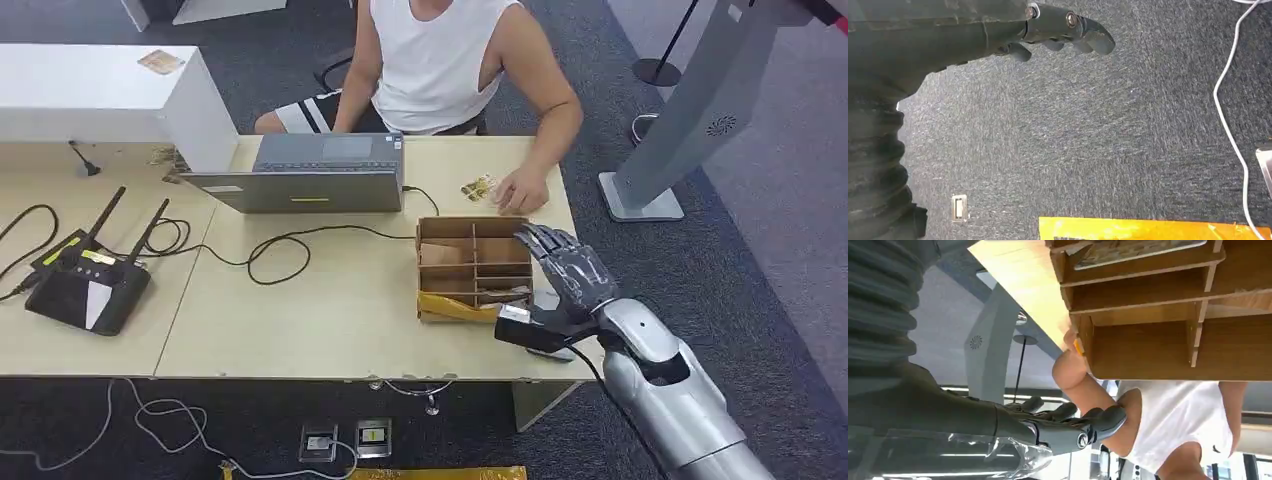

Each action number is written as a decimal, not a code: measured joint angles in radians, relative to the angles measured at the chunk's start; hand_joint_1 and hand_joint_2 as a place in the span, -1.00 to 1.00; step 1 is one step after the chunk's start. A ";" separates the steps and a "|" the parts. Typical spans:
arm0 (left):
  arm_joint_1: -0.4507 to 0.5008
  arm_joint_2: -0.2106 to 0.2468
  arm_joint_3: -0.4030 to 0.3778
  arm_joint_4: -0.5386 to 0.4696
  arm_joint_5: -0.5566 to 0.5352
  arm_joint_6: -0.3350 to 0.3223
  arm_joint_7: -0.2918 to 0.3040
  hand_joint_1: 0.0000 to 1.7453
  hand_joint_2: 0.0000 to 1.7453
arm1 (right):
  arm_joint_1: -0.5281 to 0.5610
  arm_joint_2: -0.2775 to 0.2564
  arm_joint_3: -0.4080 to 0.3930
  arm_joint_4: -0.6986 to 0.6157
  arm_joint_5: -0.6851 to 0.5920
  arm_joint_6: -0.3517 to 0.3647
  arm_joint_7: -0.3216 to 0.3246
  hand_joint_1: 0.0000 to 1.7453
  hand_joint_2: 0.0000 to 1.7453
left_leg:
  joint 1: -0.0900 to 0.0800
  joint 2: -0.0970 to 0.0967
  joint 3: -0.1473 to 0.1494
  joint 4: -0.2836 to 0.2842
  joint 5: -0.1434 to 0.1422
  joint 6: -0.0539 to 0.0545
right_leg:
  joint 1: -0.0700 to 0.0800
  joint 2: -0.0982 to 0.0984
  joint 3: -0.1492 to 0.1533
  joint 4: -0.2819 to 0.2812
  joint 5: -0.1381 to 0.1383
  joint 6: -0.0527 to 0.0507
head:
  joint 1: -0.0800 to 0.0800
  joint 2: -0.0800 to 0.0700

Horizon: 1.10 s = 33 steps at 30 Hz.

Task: Pass the card to the sensor for recognition and then transmit it.

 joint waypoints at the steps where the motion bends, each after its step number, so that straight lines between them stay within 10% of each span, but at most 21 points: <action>1: -0.001 -0.001 0.000 0.000 0.000 0.000 0.000 -1.00 1.00 | -0.001 0.005 0.000 0.010 0.001 -0.006 -0.004 -1.00 1.00 | 0.000 0.000 0.000 0.000 0.000 0.000 | 0.000 0.000 0.000 0.000 0.000 0.000 | 0.000 0.000; 30: -0.004 -0.018 0.000 0.000 0.013 0.008 0.003 -1.00 1.00 | -0.036 0.079 0.000 0.167 0.008 -0.034 -0.053 -1.00 1.00 | 0.000 0.000 0.000 0.000 0.000 0.000 | 0.000 0.000 0.000 0.000 0.000 0.000 | 0.000 0.000; 31: -0.004 -0.018 0.000 0.000 0.013 0.008 0.003 -1.00 1.00 | -0.037 0.081 0.000 0.171 0.008 -0.035 -0.054 0.86 1.00 | 0.000 0.000 0.000 0.000 0.000 0.000 | 0.000 0.000 0.000 0.000 0.000 0.000 | 0.000 0.000; 33: -0.004 -0.018 0.000 0.000 0.014 0.008 0.003 -1.00 1.00 | -0.039 0.082 0.000 0.177 0.008 -0.035 -0.054 1.00 1.00 | 0.000 0.000 0.000 0.000 0.000 0.000 | 0.000 0.000 0.000 0.000 0.000 0.000 | 0.000 0.000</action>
